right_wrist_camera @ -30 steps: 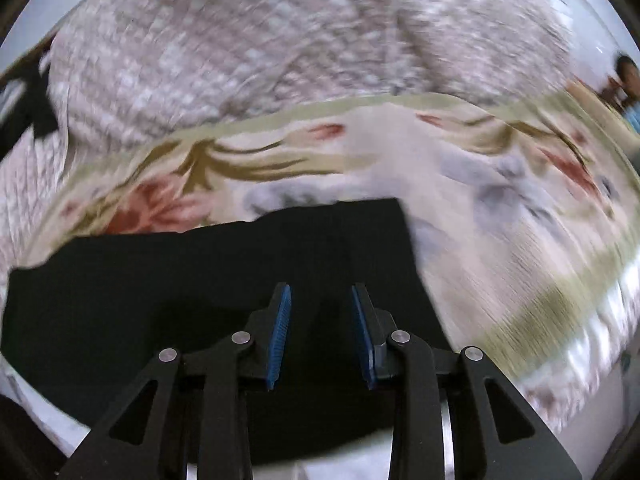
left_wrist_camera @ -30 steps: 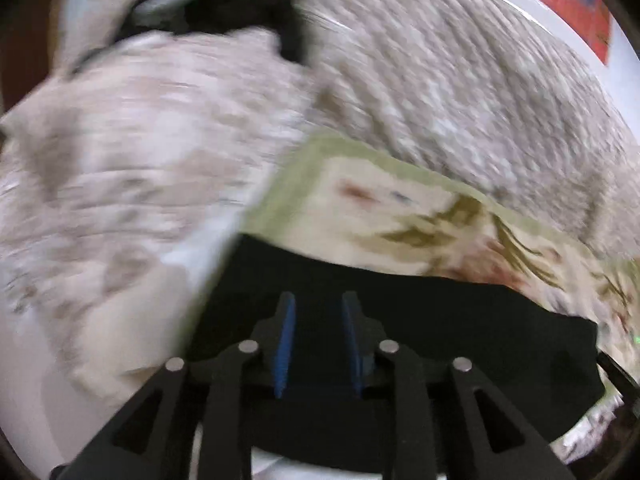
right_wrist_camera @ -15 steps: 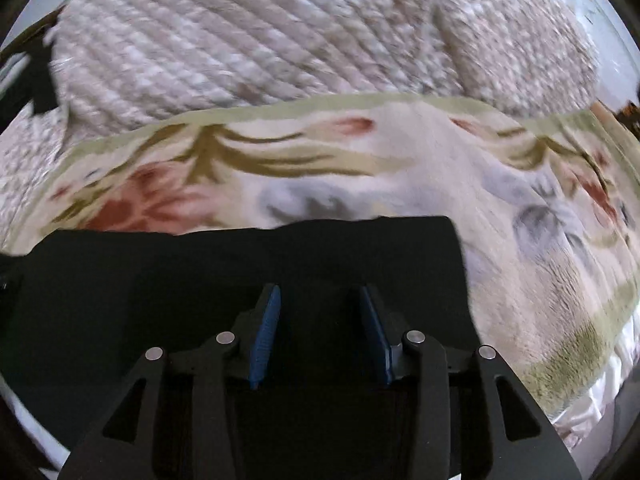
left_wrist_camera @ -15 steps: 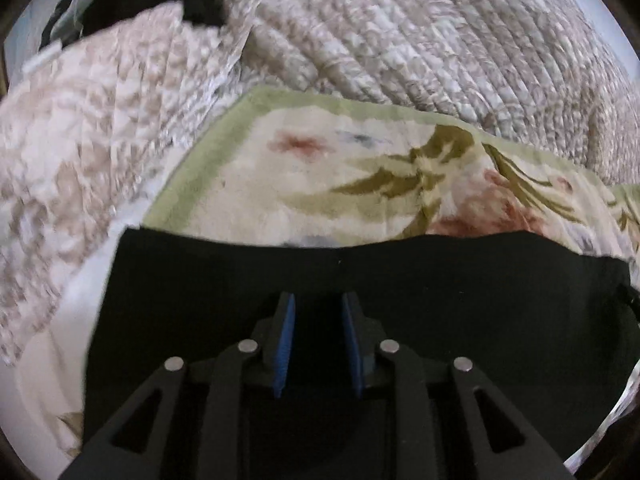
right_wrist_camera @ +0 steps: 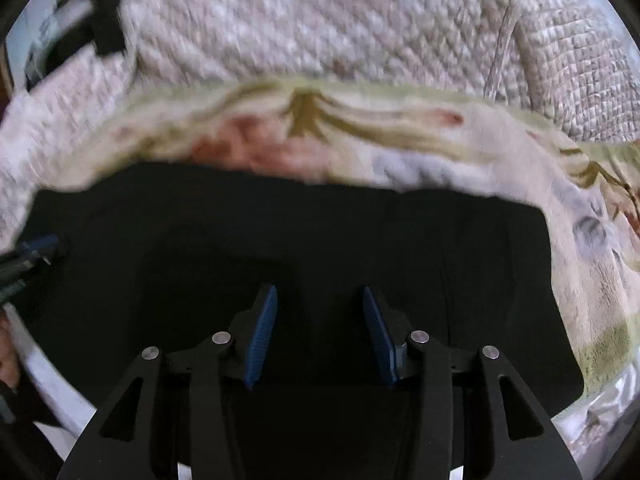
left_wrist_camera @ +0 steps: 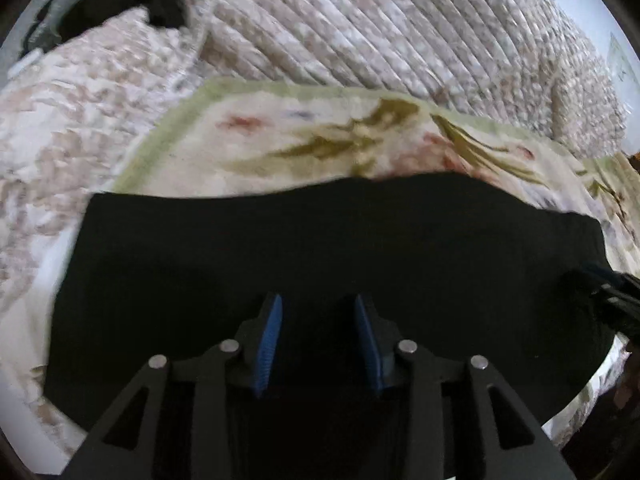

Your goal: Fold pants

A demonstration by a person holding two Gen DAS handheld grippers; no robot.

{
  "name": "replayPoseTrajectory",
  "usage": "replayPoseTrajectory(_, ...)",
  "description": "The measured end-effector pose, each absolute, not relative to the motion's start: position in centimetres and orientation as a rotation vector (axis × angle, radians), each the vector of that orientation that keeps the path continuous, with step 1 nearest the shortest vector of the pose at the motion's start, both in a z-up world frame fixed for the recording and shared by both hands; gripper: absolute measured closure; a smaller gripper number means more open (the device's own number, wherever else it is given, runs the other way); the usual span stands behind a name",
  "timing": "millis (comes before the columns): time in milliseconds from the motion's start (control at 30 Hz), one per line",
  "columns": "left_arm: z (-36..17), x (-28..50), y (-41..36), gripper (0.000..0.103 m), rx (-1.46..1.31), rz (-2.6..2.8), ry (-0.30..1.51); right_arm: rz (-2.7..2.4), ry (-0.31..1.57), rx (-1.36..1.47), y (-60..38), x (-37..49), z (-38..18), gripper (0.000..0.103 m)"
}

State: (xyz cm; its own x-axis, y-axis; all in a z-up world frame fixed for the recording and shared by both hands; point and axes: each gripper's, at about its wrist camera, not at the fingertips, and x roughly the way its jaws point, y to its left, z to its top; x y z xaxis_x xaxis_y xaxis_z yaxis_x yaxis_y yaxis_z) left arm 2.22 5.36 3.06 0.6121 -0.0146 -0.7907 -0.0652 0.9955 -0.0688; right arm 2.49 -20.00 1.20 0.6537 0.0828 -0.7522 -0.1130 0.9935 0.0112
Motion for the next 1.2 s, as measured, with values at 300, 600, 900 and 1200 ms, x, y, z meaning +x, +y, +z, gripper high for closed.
replayPoseTrajectory(300,1.9,2.6,5.2,0.062,-0.048,0.047,0.912,0.186,0.868,-0.081,-16.5,3.2,-0.5,0.057)
replayPoseTrajectory(600,2.8,0.7,8.2,0.06,-0.043,0.186,0.881,0.158,0.784,-0.056,-17.5,2.5,0.8,0.056)
replayPoseTrajectory(900,2.7,-0.5,8.8,0.058,-0.029,0.206,0.887,0.181,0.815,-0.086,-17.0,1.5,0.3,0.053)
replayPoseTrajectory(1200,2.2,-2.6,8.5,0.055,-0.022,0.189,0.88,0.234,0.821,-0.13,-14.3,-0.8,-1.3,0.049)
